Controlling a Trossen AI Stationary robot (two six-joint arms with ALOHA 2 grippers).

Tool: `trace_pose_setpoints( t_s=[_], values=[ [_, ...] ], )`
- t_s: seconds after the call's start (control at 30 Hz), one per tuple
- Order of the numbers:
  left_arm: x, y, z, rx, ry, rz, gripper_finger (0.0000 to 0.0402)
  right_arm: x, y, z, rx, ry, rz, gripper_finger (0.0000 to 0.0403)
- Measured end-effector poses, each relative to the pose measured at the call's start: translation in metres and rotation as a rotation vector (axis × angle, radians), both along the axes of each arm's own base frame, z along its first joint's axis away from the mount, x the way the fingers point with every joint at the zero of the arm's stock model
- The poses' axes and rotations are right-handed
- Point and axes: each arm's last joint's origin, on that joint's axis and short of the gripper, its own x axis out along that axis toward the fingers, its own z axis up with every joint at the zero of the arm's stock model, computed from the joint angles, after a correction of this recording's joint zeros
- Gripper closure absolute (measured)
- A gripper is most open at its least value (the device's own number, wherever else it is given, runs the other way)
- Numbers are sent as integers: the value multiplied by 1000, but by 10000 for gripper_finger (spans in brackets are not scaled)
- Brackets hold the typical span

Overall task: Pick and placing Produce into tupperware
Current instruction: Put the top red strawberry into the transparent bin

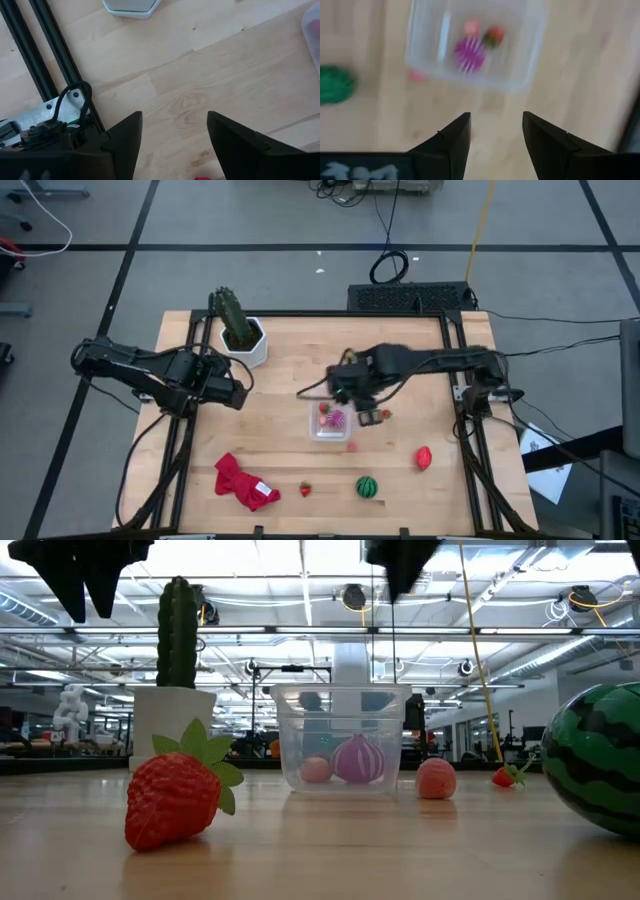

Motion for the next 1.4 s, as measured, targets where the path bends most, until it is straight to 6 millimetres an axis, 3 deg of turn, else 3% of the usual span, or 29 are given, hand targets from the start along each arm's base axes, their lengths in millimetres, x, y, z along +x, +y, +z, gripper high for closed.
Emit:
trace_pose_setpoints(
  t_s=[0.3, 0.53, 0.77, 1.0, 1.13, 1.4],
  values=[
    [0, -3, 0, 4, -3, -16, 172, -90, -13, -29, 35, 58, -265, 232],
    [0, -3, 0, 5, -1, -26, 172, -127, -13, -40, 172, 17, -474, 232],
    [0, -3, 0, 3, -8, -14, 172, -122, -15, -47, 298, -137, -690, 232],
    [5, -4, 0, -10, -63, 16, 172, -113, -25, -90, 316, 13, -946, 232],
    [5, -4, 0, -11, -70, 16, 172, -101, -30, -105, 312, -1, -932, 232],
    [6, -4, 1, -6, -62, -30, 172, -87, -33, -104, 338, -138, -744, 232]
  ],
)
